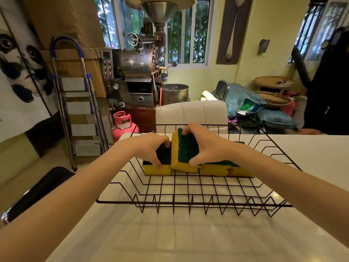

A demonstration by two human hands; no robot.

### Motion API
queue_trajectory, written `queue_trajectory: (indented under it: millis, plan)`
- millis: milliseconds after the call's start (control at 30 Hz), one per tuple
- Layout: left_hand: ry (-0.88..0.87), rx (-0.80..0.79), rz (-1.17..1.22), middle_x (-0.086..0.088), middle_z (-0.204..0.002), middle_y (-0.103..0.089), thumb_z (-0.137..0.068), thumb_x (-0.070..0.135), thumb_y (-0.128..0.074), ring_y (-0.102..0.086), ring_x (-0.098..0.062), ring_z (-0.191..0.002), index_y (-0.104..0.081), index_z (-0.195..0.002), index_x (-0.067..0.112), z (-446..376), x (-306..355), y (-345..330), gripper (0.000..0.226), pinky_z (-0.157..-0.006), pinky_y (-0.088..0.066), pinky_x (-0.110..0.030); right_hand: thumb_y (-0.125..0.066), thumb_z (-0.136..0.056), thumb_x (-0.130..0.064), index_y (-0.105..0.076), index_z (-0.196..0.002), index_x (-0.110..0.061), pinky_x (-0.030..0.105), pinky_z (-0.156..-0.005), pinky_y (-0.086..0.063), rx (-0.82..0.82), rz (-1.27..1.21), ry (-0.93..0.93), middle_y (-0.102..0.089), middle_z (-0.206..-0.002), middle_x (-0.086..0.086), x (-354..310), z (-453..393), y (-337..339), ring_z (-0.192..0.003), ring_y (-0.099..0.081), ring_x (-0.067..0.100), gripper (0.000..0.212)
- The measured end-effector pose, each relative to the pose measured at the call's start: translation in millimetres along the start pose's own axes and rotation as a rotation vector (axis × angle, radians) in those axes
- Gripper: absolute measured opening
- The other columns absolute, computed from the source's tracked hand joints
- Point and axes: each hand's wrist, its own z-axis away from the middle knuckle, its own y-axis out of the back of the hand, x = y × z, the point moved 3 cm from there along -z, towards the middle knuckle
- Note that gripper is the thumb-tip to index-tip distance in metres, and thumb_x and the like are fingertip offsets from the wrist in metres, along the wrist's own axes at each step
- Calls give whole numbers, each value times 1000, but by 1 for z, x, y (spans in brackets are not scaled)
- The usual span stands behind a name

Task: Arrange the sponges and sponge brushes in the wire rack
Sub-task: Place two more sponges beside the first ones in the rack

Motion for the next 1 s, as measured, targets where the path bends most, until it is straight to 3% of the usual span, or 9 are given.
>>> queue_trajectory:
  millis: [167,333,500,667,800,1000]
  plan:
    - [8,10,6,-7,-122,-50,-69,23,-74,-44,-17,-98,-40,-120,20,-2,2,-2,61,-82,-40,-29,-78,-62,-23,-34,-123,-16,14,-66,-38,-28,44,-20,-37,-110,0,4,-6,-4,-98,-42,16,75]
    - [38,22,23,-9,-124,-50,-71,19,-72,-47,-23,-105,-39,-122,18,0,4,-6,60,-82,-40,-30,-75,-67,-28,-33,-127,-15,21,-74,-46,-99,178,-33,-38,-125,7,3,-6,-8,-102,-42,17,75]
    - [40,44,53,-8,-124,-50,-72,17,-71,-46,-21,-103,-39,-122,18,3,3,-6,60,-83,-41,-30,-71,-70,-32,-33,-130,-16,24,-78,-44,-134,220,-36,-40,-130,8,4,-13,-14,-101,-40,15,73]
    - [39,57,57,-8,-123,-50,-72,16,-71,-47,-20,-101,-40,-122,18,2,4,-9,59,-82,-42,-29,-69,-71,-35,-37,-130,-18,30,-83,-47,-143,201,-49,-47,-123,6,10,-17,-20,-103,-45,17,70]
    - [36,58,56,-9,-121,-50,-73,14,-69,-43,-16,-95,-39,-122,16,2,6,-13,57,-79,-40,-27,-67,-72,-34,-38,-131,-19,28,-80,-46,-192,167,-80,-52,-120,8,16,-19,-22,-100,-48,18,67]
    - [41,24,41,-8,-123,-51,-77,20,-65,-48,-20,-102,-37,-126,16,8,9,-18,57,-84,-44,-29,-65,-74,-37,-30,-137,-23,39,-99,-37,-224,260,-122,-43,-136,7,13,-14,-21,-123,-35,24,73]
